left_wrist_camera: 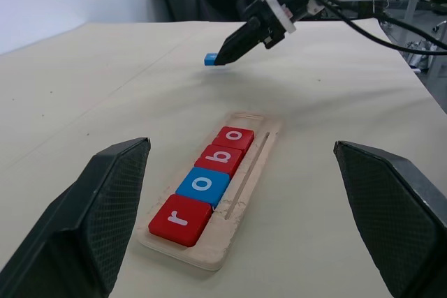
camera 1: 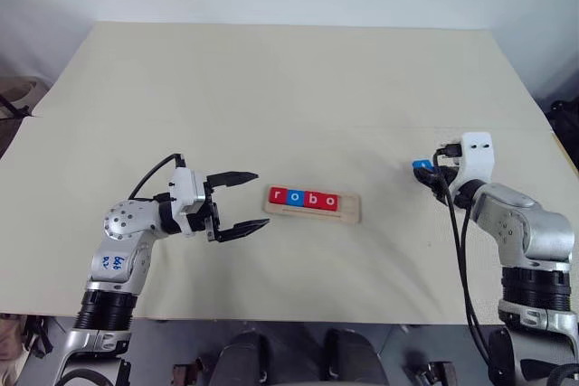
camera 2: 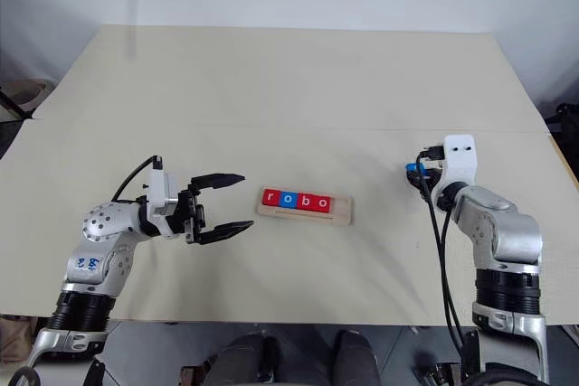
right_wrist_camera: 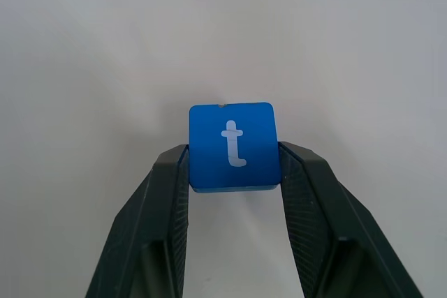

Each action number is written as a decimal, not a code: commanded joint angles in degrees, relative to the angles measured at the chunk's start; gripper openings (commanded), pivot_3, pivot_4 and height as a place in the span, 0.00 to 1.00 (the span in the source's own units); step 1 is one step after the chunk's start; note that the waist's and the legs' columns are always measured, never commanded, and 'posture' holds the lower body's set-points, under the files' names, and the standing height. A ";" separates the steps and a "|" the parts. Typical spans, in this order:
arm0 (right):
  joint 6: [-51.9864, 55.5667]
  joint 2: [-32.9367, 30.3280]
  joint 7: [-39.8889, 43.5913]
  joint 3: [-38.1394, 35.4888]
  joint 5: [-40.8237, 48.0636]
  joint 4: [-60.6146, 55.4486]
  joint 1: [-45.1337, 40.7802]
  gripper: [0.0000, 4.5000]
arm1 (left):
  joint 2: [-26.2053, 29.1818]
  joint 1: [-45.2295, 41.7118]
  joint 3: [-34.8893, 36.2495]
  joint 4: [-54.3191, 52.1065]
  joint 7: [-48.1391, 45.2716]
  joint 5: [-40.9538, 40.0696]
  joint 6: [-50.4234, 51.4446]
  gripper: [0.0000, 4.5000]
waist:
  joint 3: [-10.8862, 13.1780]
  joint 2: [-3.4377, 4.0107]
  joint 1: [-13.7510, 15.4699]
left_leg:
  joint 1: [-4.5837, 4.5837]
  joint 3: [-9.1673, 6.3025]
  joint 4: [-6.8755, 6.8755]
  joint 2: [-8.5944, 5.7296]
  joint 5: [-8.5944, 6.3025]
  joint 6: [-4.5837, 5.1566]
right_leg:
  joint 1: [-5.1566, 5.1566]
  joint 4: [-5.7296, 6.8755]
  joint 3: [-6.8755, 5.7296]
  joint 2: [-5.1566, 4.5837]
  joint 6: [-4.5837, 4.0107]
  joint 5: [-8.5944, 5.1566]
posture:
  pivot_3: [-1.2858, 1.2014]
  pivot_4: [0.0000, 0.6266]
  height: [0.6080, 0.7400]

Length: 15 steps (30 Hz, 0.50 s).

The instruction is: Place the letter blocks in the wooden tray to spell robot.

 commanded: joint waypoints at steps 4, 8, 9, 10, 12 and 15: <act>10.30 2.33 -3.25 -1.45 3.20 -19.83 8.94 0.33 | -0.01 -0.52 0.12 -0.40 -0.87 -0.56 -0.15 1.00 | 0.00 0.00 0.15 | -0.03 0.00 -0.01 -0.01 0.00 0.00 | 0.00 -0.03 0.00 0.00 0.00 0.00 | 0.52 0.24 1.00; 14.71 6.51 -5.80 -3.65 4.30 -25.99 12.45 0.33 | -0.18 -1.24 -0.17 0.59 -1.53 -0.55 -0.11 1.00 | 0.00 0.00 0.03 | -0.03 0.00 -0.01 -0.01 0.00 0.00 | -0.01 -0.03 0.01 0.00 0.00 0.00 | 0.52 0.24 1.00; 15.48 7.32 -6.11 -3.88 4.43 -26.88 12.82 0.33 | -0.24 -1.46 -0.23 0.83 -1.70 -0.50 -0.13 1.00 | 0.00 0.00 0.01 | -0.01 -0.01 -0.02 0.00 0.00 0.00 | -0.01 -0.02 0.01 0.01 0.00 0.00 | 0.52 0.24 1.00; 16.38 8.35 -6.40 -4.16 4.71 -27.59 13.03 0.33 | -0.33 -1.74 -0.30 1.09 -1.86 -0.47 -0.16 1.00 | 0.00 0.00 -0.03 | -0.01 -0.01 -0.02 0.00 0.00 0.00 | -0.02 -0.01 0.01 0.01 0.00 0.00 | 0.52 0.24 1.00; 18.16 10.02 -6.21 -4.17 5.81 -28.73 12.96 0.49 | -0.47 -2.34 -0.43 1.65 -2.13 -0.39 -0.27 1.00 | 0.00 0.00 -0.05 | -0.01 0.00 -0.02 0.00 0.00 0.00 | -0.03 -0.01 0.02 0.01 0.00 0.00 | 0.52 0.24 1.00; 18.81 8.28 -3.33 -4.05 7.43 -27.95 11.98 0.71 | -0.69 -2.91 -0.58 2.03 -2.14 -0.28 -0.39 1.00 | 0.00 0.00 -0.05 | -0.02 -0.01 -0.03 -0.02 0.00 0.00 | -0.03 -0.02 0.02 0.02 0.00 0.00 | 0.52 0.24 1.00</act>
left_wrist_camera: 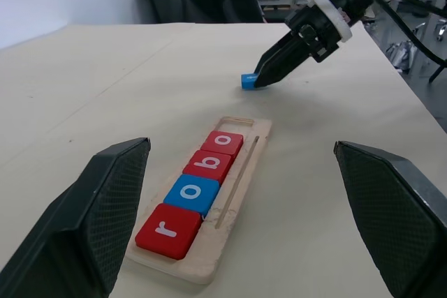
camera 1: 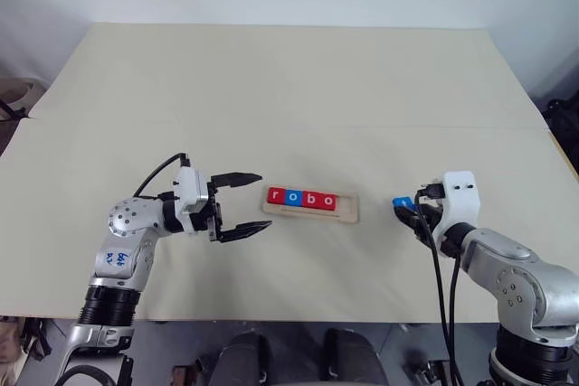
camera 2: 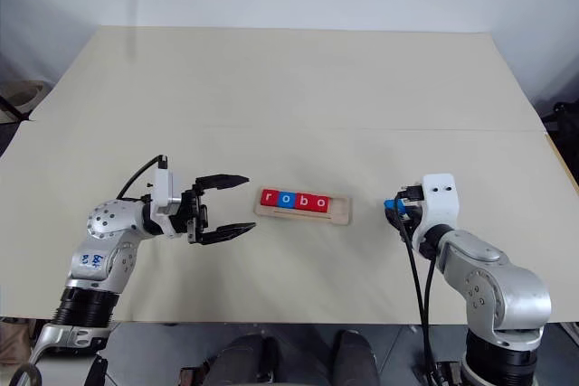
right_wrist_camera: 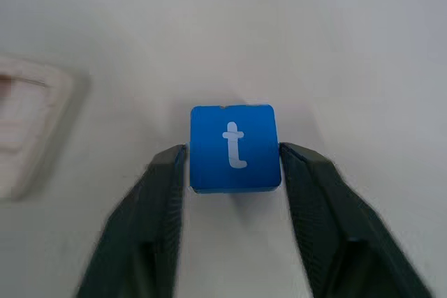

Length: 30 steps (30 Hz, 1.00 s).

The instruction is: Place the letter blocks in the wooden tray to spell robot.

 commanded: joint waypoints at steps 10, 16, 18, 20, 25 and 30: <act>-25.57 -28.50 34.40 6.22 1.14 17.44 -0.95 1.00 | 0.51 1.60 1.50 -2.49 0.79 -0.43 -0.47 1.00 | 0.01 -0.02 -0.07 | 0.00 0.03 -0.07 -0.03 -0.01 0.03 | 0.05 -0.21 -0.01 0.00 0.01 0.01 | 0.52 0.24 1.00; -55.94 -32.83 54.88 17.46 -8.59 37.01 -7.56 1.00 | 0.70 2.39 1.72 -3.95 1.42 -0.67 -0.10 1.00 | 0.03 -0.06 -0.18 | 0.02 0.05 -0.02 0.00 -0.01 0.02 | 0.10 -0.21 -0.02 0.03 0.04 0.02 | 0.52 0.24 1.00; -62.53 -32.10 58.46 20.50 -11.52 44.42 -11.82 1.00 | 0.84 2.66 1.78 -4.55 1.50 -0.77 0.08 1.00 | 0.04 -0.06 -0.16 | 0.03 0.12 0.01 -0.03 0.00 0.05 | 0.10 -0.23 0.04 0.00 0.07 0.04 | 0.52 0.24 1.00; -67.11 -30.93 59.93 22.94 -14.34 51.39 -15.96 1.00 | 1.00 2.86 1.80 -5.08 1.51 -0.86 0.29 1.00 | 0.04 -0.05 -0.14 | 0.06 0.10 0.02 0.00 0.00 0.05 | 0.11 -0.21 0.02 0.00 0.07 0.04 | 0.52 0.24 1.00; -76.48 -28.50 64.23 26.94 -19.47 64.70 -23.14 1.00 | 1.27 3.40 1.90 -6.38 1.58 -1.00 0.82 1.00 | 0.04 -0.06 0.04 | 0.00 0.03 0.03 0.00 0.00 0.04 | 0.13 -0.26 -0.07 0.00 0.07 0.04 | 0.52 0.24 1.00; -77.25 -27.80 69.75 28.06 -19.91 70.10 -26.48 0.71 | 1.63 4.13 2.44 -7.34 1.84 -1.08 1.22 1.00 | 0.04 -0.06 -0.01 | 0.00 -0.01 0.04 0.01 0.00 0.04 | 0.15 -0.24 -0.10 0.00 0.07 0.04 | 0.52 0.24 1.00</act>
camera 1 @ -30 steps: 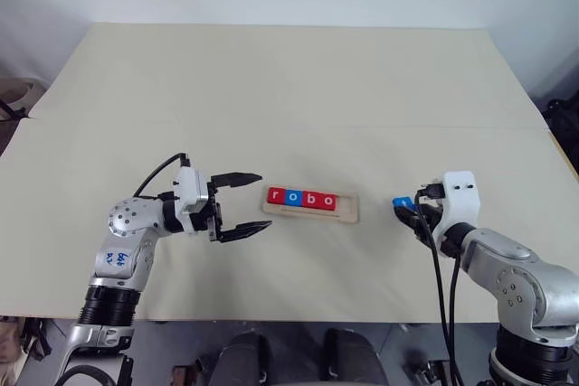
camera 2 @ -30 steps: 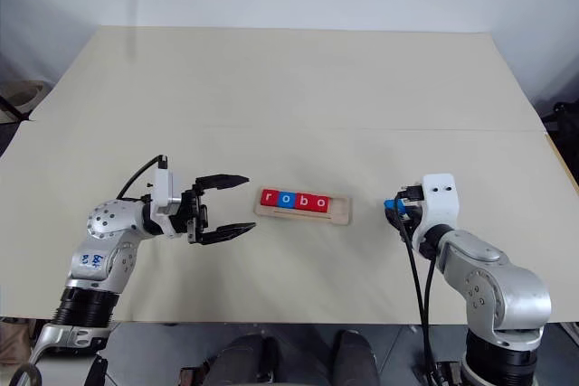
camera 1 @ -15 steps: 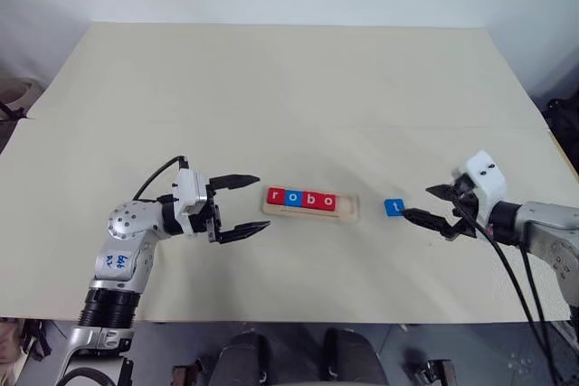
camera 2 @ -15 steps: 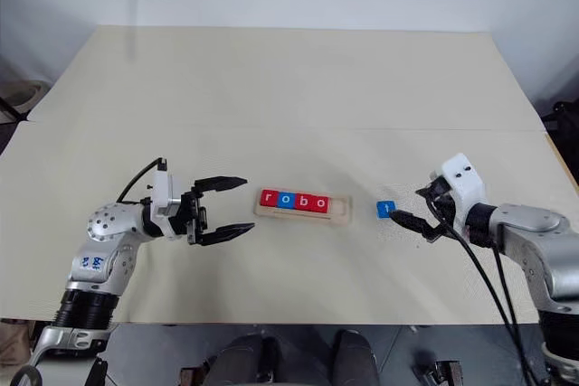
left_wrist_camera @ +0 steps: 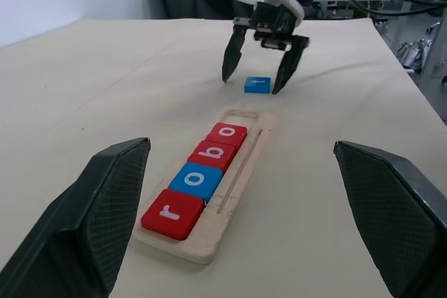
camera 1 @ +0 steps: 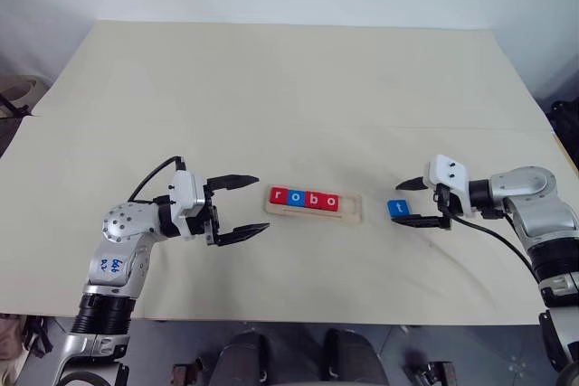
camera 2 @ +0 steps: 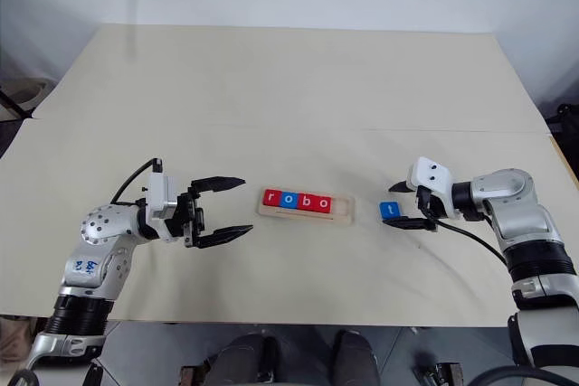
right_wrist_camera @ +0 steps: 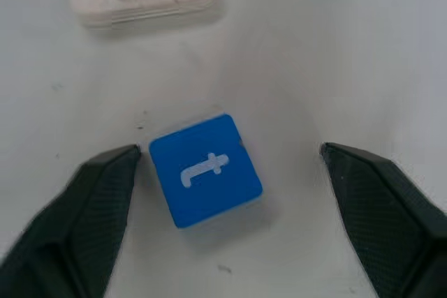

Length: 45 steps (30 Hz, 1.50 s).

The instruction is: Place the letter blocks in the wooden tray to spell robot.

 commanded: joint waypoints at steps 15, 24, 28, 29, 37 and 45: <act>17.73 5.31 0.59 -0.83 4.17 -16.51 -3.20 0.33 | 0.73 0.98 1.09 -2.82 0.99 -0.81 0.07 1.00 | 0.00 0.02 -0.04 | 0.00 -0.03 0.02 0.03 0.00 -0.01 | -0.02 0.05 0.01 0.01 0.00 0.00 | 0.52 0.24 1.00; 17.59 8.36 -1.50 1.96 1.41 -16.79 -4.18 0.33 | 0.46 0.82 0.98 -2.80 1.43 -0.70 -0.19 1.00 | 0.00 0.02 -0.03 | -0.02 -0.03 0.04 -0.01 0.00 -0.01 | -0.02 0.04 0.00 -0.01 0.00 0.00 | 0.52 0.24 1.00; 17.76 9.05 -1.23 2.72 1.05 -16.87 -3.91 0.33 | 0.58 1.28 1.27 -3.08 1.69 -0.72 -0.23 1.00 | 0.00 0.01 -0.08 | -0.01 -0.02 0.04 -0.01 0.00 -0.01 | -0.03 0.05 0.00 -0.01 0.00 0.00 | 0.52 0.24 1.00; 18.20 9.12 -1.17 2.86 1.19 -16.98 -3.78 0.33 | 0.58 1.38 1.29 -3.18 1.78 -0.72 -0.23 1.00 | 0.00 0.02 -0.09 | -0.01 -0.02 0.04 -0.01 0.00 -0.01 | -0.02 0.05 0.00 0.00 0.00 0.00 | 0.52 0.24 1.00; 18.64 9.49 -1.76 2.79 1.68 -17.31 -3.28 0.70 | 0.66 1.86 1.37 -3.66 2.31 -0.75 -0.22 1.00 | 0.00 0.01 -0.07 | -0.01 -0.02 0.04 -0.01 0.00 -0.01 | -0.03 0.05 0.00 -0.01 0.00 0.00 | 0.52 0.24 1.00; 18.84 6.41 -1.88 -0.03 3.04 -19.72 -2.31 0.99 | 0.94 2.08 1.60 -3.75 2.31 -0.82 -0.20 1.00 | 0.00 0.01 0.04 | -0.02 -0.02 0.04 -0.01 0.00 -0.01 | -0.03 0.04 0.01 -0.01 0.00 0.00 | 0.52 0.24 1.00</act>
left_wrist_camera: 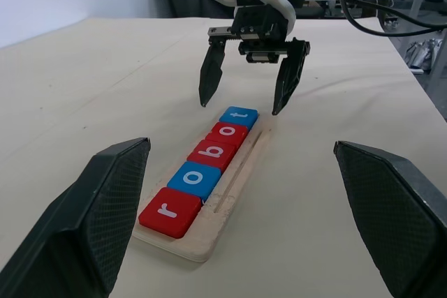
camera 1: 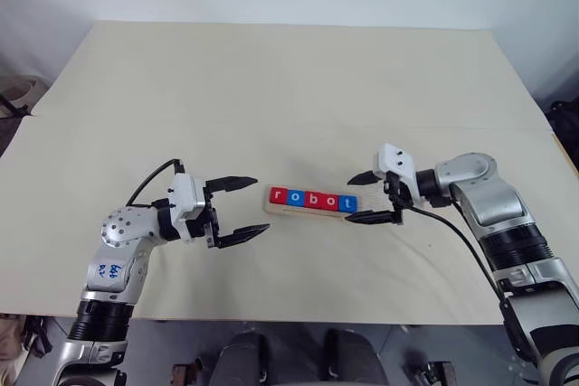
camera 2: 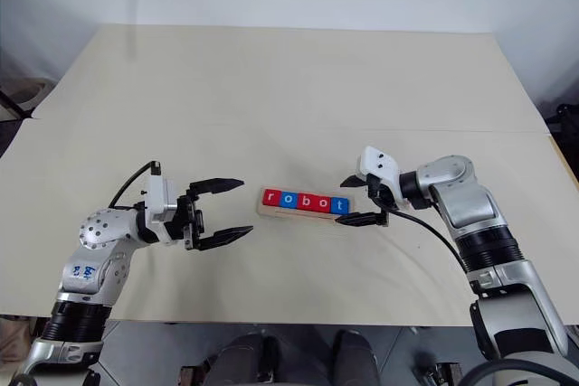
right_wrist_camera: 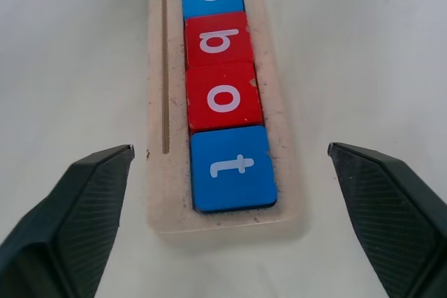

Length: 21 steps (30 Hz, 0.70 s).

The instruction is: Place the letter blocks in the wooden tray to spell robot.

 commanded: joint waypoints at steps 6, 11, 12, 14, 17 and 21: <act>2.88 -6.20 -0.27 -8.85 5.83 -9.65 7.02 0.99 | 1.84 0.94 2.58 -1.44 -0.34 -0.95 -0.55 1.00 | 0.00 0.00 0.10 | -0.01 -0.01 -0.02 0.00 0.00 0.00 | 0.00 -0.02 -0.02 0.00 0.00 0.00 | 0.52 0.24 1.00; 2.73 -7.62 -1.70 -18.03 11.93 -17.93 16.92 0.99 | 4.86 3.68 5.12 -1.57 -1.41 -1.98 0.87 1.00 | 0.00 0.00 0.12 | 0.02 0.00 -0.03 0.02 0.00 -0.01 | 0.01 0.00 -0.01 0.00 0.00 0.00 | 0.52 0.24 1.00; 2.09 -7.37 -2.21 -20.08 13.14 -19.82 19.38 0.99 | 5.68 4.31 5.73 -1.47 -1.57 -2.30 1.51 1.00 | 0.00 0.00 0.15 | 0.01 0.00 -0.07 0.02 0.00 0.00 | -0.01 -0.02 -0.01 0.00 0.00 0.00 | 0.52 0.24 1.00; 1.58 -8.05 -1.43 -22.17 14.88 -23.55 24.05 0.99 | 6.79 5.20 6.65 -1.14 -1.85 -2.65 1.79 1.00 | 0.00 0.00 0.16 | 0.01 0.01 -0.08 0.01 -0.01 -0.01 | 0.00 -0.03 0.00 0.00 0.00 0.00 | 0.52 0.24 1.00; -4.91 -4.08 -4.00 -27.08 17.11 -27.12 30.42 0.99 | 7.80 5.21 8.61 1.10 -1.66 -2.43 1.15 1.00 | 0.00 -0.01 0.31 | 0.04 0.02 -0.07 0.01 -0.01 -0.01 | 0.03 -0.03 0.03 0.00 0.00 0.00 | 0.52 0.24 1.00; -7.44 -4.08 -3.30 -27.39 17.56 -28.56 35.41 0.99 | 7.83 2.89 9.45 3.65 -1.30 -2.25 1.39 1.00 | 0.00 -0.01 0.36 | 0.10 0.03 -0.06 0.00 -0.01 -0.01 | 0.05 0.03 0.05 0.00 0.00 0.00 | 0.52 0.24 1.00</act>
